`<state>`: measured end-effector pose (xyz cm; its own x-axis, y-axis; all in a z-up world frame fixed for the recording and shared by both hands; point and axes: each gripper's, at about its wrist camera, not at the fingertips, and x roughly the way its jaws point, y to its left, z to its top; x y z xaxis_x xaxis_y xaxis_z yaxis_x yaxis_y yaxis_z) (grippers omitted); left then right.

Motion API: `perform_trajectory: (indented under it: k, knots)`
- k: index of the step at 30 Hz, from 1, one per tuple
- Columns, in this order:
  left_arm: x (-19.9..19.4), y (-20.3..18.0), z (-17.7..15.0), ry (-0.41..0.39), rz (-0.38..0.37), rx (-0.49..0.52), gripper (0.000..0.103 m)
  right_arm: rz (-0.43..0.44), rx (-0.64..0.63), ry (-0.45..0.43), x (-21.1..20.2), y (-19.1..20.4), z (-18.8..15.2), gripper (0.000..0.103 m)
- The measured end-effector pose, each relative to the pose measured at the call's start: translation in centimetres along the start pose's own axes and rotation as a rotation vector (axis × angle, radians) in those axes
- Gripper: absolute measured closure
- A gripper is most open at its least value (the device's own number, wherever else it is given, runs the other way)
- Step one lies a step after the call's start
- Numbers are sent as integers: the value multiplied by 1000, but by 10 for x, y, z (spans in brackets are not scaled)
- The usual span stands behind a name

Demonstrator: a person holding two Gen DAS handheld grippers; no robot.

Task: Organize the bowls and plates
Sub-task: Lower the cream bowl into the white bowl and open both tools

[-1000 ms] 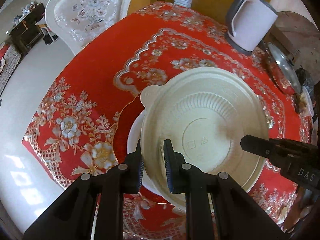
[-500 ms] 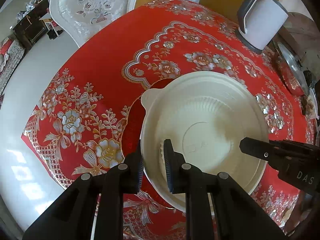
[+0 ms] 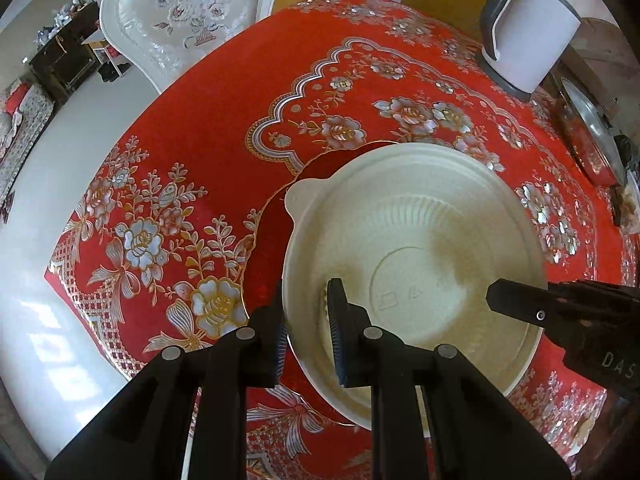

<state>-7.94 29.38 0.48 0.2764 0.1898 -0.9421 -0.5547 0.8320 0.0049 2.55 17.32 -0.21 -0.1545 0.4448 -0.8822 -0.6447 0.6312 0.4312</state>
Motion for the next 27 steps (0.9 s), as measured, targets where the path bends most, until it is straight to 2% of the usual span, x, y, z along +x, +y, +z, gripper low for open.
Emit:
perform_trajectory:
  k: [5, 8, 14, 21, 27]
  knots:
    - [-4, 0, -1, -20, 3, -18, 86, -26, -6, -10, -7, -1, 0, 78]
    - [-4, 2, -1, -21, 12, -21, 72, -37, -8, -14, -10, -2, -1, 76]
    - [-21, 5, 0, -100, 57, -21, 46, -36, -5, -31, -23, -6, -4, 75]
    - [-41, -6, 8, -163, 67, -4, 44, -13, 48, -71, -44, -22, -11, 71]
    - [-58, -33, 17, -215, 51, 43, 43, -8, 117, -116, -70, -48, -22, 70]
